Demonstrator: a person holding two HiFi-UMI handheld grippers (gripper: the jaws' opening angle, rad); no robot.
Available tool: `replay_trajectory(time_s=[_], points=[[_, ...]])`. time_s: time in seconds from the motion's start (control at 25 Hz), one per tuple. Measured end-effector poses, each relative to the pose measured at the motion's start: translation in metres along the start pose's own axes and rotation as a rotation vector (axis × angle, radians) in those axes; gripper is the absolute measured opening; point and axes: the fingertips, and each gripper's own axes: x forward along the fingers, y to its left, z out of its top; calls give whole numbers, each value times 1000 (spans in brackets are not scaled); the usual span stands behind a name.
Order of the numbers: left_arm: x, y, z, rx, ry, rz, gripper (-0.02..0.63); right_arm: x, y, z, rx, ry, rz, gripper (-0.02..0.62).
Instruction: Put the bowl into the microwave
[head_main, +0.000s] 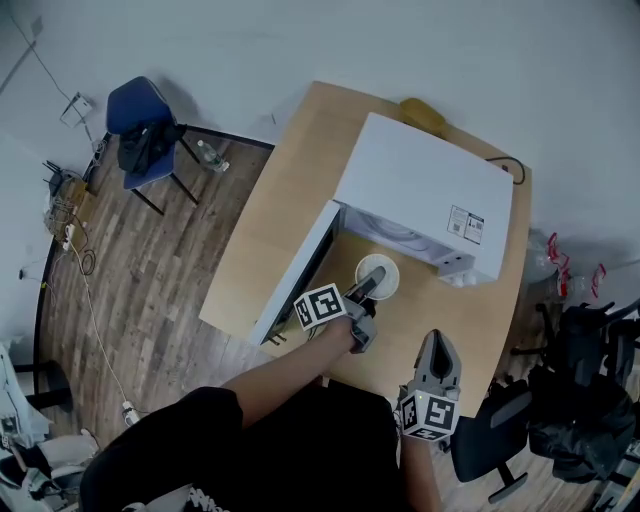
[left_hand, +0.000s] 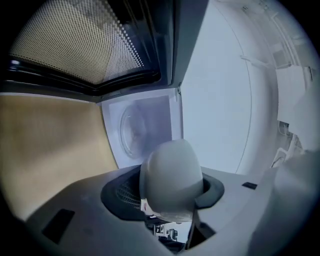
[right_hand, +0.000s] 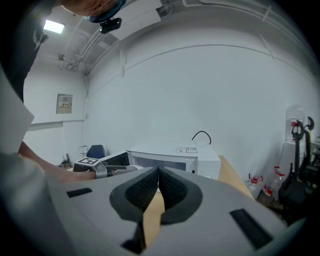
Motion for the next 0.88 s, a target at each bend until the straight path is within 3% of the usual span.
replay_trajectory(time_s=[0.28,0.56,0.88], points=[[48,28,15,17,6,57,216,19,-29,-11,-59,65,21,61],[88,55,33,10,-33,86,216,39,-70,-26,-32,110,2,61],[124,75,52,38,-43,96,216,57,-80,-29,-31,126,12,61]])
